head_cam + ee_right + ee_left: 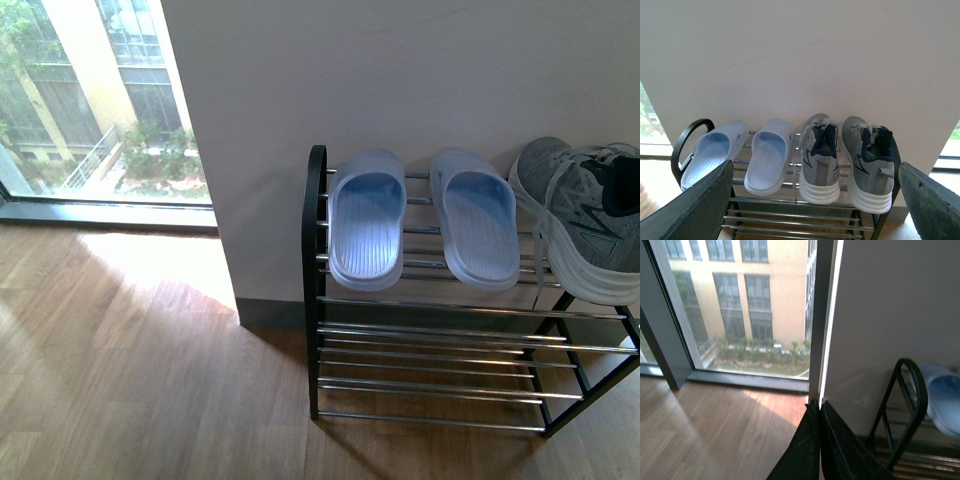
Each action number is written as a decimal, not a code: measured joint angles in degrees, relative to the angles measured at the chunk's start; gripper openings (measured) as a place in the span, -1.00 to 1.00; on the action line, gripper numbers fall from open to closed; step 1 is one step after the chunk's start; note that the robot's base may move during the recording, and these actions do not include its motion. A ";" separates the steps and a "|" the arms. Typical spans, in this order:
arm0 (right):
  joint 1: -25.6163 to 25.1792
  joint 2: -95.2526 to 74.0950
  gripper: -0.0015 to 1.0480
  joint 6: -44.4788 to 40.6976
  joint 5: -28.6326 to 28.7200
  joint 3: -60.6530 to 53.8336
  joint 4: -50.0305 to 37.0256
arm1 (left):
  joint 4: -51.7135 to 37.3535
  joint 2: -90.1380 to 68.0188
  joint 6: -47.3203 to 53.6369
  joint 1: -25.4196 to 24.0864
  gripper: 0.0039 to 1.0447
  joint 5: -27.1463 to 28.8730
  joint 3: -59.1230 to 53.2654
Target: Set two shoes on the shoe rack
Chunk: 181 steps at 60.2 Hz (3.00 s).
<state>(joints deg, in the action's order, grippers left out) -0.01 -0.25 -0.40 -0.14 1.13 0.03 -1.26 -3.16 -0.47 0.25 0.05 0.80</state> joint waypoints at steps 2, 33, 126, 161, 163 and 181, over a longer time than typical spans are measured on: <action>0.00 0.00 0.82 0.00 0.02 0.00 0.00 | 0.81 1.77 0.00 0.00 -0.98 -0.02 0.00; 0.00 -0.02 0.82 -0.02 0.00 0.00 0.00 | 1.27 2.23 0.00 -0.04 -0.15 0.02 0.00; 0.00 0.09 0.82 0.22 0.11 0.00 0.04 | 1.27 2.27 0.22 -0.07 0.83 -0.07 0.00; 0.00 0.09 0.82 0.22 0.22 0.00 0.04 | 1.27 2.27 0.22 -0.07 0.83 -0.04 0.00; 0.00 0.09 0.82 0.22 0.17 0.00 0.02 | 1.27 2.27 0.22 -0.07 0.83 -0.02 0.00; 0.00 0.07 0.82 0.22 0.20 0.00 0.02 | 1.29 2.27 0.22 -0.07 0.83 -0.04 0.00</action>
<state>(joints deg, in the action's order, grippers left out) -0.01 -0.19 -0.19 0.05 1.13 0.05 0.03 -0.89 -0.25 0.19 0.01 0.80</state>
